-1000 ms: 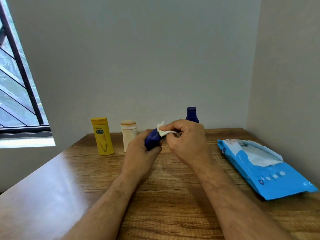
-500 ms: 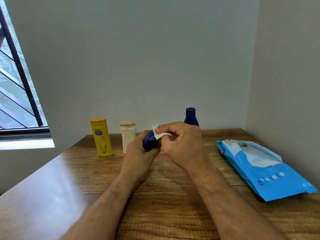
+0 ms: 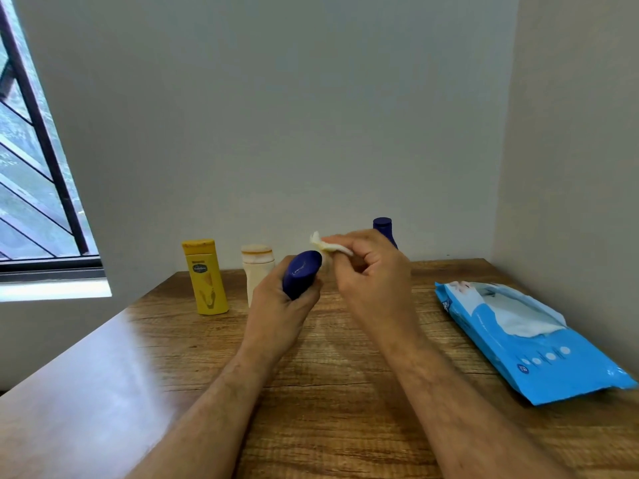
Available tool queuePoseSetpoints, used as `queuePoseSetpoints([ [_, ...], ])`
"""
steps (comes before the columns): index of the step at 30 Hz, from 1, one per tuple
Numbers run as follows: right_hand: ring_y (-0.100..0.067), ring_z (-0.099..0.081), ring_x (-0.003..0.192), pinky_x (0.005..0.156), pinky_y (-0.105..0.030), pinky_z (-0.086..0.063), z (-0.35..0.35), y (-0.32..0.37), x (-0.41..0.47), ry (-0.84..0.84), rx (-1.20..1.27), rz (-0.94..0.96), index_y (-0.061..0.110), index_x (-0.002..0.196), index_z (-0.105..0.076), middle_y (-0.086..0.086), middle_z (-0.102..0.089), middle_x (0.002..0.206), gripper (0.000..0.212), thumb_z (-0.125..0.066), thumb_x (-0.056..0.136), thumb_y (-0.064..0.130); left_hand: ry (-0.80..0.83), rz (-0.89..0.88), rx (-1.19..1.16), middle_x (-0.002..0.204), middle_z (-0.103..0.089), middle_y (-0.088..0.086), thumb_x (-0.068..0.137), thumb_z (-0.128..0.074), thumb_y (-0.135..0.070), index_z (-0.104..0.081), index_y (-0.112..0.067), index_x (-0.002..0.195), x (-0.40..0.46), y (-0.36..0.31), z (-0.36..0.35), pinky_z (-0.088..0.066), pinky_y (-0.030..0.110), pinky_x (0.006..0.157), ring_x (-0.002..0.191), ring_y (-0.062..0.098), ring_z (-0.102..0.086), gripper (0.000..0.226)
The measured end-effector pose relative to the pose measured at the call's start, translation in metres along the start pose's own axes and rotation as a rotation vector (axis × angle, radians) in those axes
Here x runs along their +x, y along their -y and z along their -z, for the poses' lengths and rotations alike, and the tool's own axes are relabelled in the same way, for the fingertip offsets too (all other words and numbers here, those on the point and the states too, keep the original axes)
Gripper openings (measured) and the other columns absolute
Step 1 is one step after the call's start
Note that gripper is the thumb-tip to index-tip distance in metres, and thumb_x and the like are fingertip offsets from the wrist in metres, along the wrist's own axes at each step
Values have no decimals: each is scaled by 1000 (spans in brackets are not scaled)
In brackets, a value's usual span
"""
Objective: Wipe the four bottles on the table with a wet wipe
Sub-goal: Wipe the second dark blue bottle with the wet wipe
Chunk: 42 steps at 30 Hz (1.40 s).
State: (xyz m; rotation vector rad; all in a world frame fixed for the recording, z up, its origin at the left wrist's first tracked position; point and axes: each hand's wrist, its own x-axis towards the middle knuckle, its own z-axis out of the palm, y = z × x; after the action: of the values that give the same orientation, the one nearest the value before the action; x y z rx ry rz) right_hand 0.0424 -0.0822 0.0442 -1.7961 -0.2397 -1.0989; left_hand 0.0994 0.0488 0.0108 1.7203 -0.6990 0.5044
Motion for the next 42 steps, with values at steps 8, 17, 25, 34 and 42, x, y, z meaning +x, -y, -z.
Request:
queuePoseSetpoints([
  [8, -1, -57, 71, 60, -6, -44, -4, -1, -10, 245, -110, 168, 16, 109, -78, 8, -63, 87, 25, -71, 86, 10, -34, -34, 71, 90, -72, -9, 85, -76, -10, -61, -45, 95, -2, -4, 7, -56, 22, 74, 86, 5, -67, 39],
  [17, -1, -62, 78, 66, -10, -47, 0, -8, -3, 160, -60, 33, 19, 107, -79, 8, -68, 90, 25, -68, 88, 7, -45, -46, 164, 92, -68, -12, 86, -75, -14, -57, -46, 102, -2, -4, 3, -44, 7, 71, 86, 5, -61, 40],
  [25, -4, -65, 82, 70, -13, -50, -4, -3, -8, 250, -21, 43, 23, 105, -80, 9, -72, 92, 21, -70, 89, 12, -47, -42, 155, 90, -69, -10, 86, -74, -14, -59, -46, 94, -3, -5, 6, -50, 18, 71, 85, 5, -64, 36],
  [34, -5, -68, 87, 78, -17, -56, 1, -1, -6, 215, 3, 11, 19, 96, -79, 8, -74, 92, 20, -69, 86, 6, -55, -21, 128, 90, -69, -11, 89, -73, -17, -60, -44, 102, -2, -4, 4, -47, 10, 69, 83, 6, -63, 33],
  [42, 5, -62, 86, 69, -6, -47, -4, 2, -4, 1, 32, -11, 18, 110, -76, 9, -70, 100, 24, -64, 93, 7, -40, -47, 265, 98, -66, -8, 84, -78, -21, -63, -30, 115, 3, 6, 3, -48, 30, 78, 90, 14, -61, 35],
])
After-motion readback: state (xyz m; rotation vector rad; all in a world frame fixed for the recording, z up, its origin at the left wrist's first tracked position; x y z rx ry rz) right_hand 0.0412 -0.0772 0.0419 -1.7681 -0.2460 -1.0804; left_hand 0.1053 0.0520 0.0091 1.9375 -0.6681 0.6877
